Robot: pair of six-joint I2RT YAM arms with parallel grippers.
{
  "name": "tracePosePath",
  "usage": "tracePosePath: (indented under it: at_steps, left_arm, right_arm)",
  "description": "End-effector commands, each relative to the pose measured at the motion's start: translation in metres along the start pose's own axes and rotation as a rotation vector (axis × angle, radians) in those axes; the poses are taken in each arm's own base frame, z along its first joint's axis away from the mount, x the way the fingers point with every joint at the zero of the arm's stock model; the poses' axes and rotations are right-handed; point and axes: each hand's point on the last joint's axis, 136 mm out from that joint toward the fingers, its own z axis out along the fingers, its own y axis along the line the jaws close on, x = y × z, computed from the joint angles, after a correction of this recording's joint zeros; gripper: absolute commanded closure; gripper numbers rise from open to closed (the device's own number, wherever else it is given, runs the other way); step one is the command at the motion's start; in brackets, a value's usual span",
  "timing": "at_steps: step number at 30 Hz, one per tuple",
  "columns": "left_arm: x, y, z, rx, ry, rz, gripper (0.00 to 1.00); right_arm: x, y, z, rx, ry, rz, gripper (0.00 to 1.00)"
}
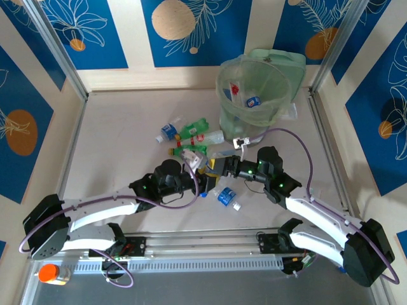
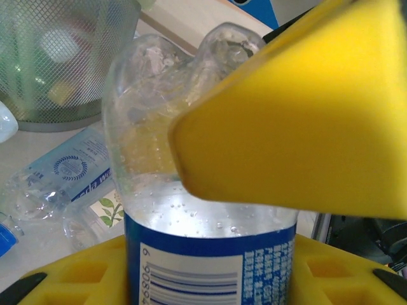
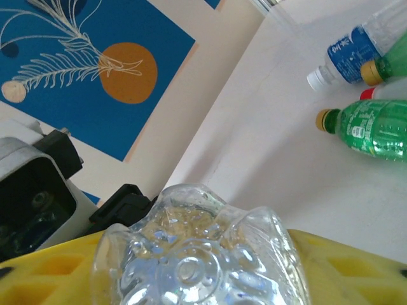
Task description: Put the plastic bottles in the bin
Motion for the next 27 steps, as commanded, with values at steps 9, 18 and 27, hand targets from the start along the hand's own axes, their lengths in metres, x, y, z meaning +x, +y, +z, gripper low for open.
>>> tracePosePath:
  at_steps: [9, 18, 27]
  left_arm:
    - [-0.018, -0.021, -0.002, 0.061, -0.027, 0.068, 0.30]
    - [-0.051, 0.010, -0.058, -0.143, -0.255, 0.084, 0.17]
    - [-0.059, 0.065, -0.114, -0.476, -0.389, -0.008, 0.18]
  right_arm:
    - [-0.013, 0.022, -0.004, -0.040, -0.030, -0.071, 0.51]
    - [-0.045, 0.029, -0.034, 0.157, -0.159, -0.207, 0.57]
    - [-0.136, 0.063, -0.076, 0.380, -0.389, -0.342, 0.56]
